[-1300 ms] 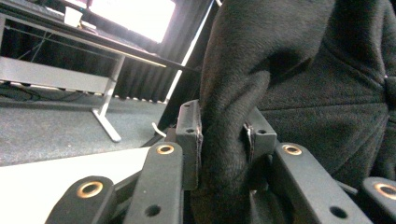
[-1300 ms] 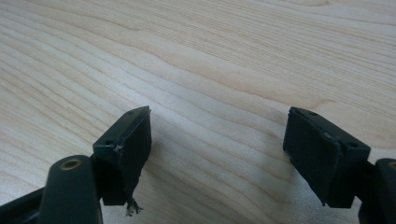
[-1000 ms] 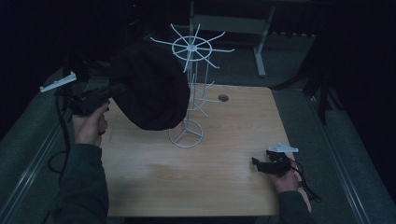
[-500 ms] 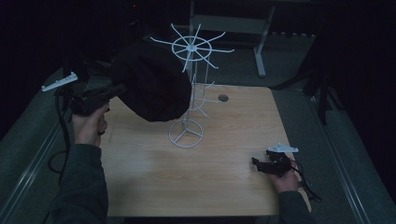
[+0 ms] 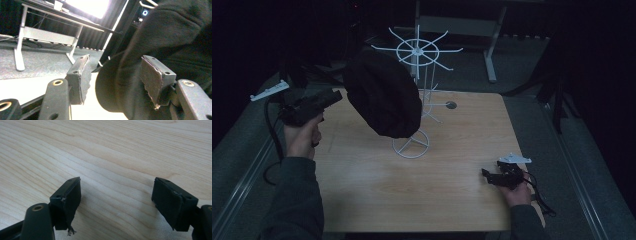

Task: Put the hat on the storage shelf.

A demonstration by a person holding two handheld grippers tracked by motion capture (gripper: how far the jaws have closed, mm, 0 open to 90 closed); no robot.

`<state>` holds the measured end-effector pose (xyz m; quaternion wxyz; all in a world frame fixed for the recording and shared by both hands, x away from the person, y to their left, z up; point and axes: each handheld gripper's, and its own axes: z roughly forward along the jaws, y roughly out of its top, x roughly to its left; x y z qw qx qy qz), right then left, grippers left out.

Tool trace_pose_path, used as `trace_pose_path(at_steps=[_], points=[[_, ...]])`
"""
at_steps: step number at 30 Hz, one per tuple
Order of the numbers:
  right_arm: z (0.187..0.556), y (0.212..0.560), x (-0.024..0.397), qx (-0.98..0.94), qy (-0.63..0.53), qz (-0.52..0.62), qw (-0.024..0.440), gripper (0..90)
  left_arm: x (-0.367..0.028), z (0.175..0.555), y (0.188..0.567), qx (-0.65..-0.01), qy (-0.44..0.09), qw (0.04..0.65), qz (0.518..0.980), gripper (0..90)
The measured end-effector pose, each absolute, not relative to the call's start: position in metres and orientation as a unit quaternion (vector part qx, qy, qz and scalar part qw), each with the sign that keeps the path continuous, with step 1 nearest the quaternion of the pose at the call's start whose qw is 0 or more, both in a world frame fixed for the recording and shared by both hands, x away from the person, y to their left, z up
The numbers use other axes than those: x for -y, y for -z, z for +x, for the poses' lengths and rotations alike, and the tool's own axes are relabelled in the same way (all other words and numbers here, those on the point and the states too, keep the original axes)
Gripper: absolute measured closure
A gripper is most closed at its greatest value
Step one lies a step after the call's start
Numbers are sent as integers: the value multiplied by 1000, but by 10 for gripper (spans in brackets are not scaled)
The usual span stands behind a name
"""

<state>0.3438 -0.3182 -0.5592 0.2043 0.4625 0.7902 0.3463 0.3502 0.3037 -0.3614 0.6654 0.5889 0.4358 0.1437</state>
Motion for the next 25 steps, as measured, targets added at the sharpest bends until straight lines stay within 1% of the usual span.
trace_pose_path(at_steps=[3,6,8,14,16,18,25], points=[[344,559,318,-790,-346,462,205,233,-303,348,361,-440,-156,655,594,466],[344,559,318,-791,-346,462,205,233,-303,345,361,-449,-173,638,602,523],[344,559,318,-791,-346,462,205,233,-302,345,361,-452,-176,632,604,572],[344,559,318,-791,-346,462,205,233,-301,345,364,-460,-188,611,617,761],[344,559,318,-791,-346,462,205,233,-300,345,365,-461,-191,606,620,802],[344,559,318,-791,-346,462,205,233,-300,345,366,-463,-194,601,622,824],[344,559,318,-791,-346,461,205,233,-296,344,367,-470,-208,584,628,815]])
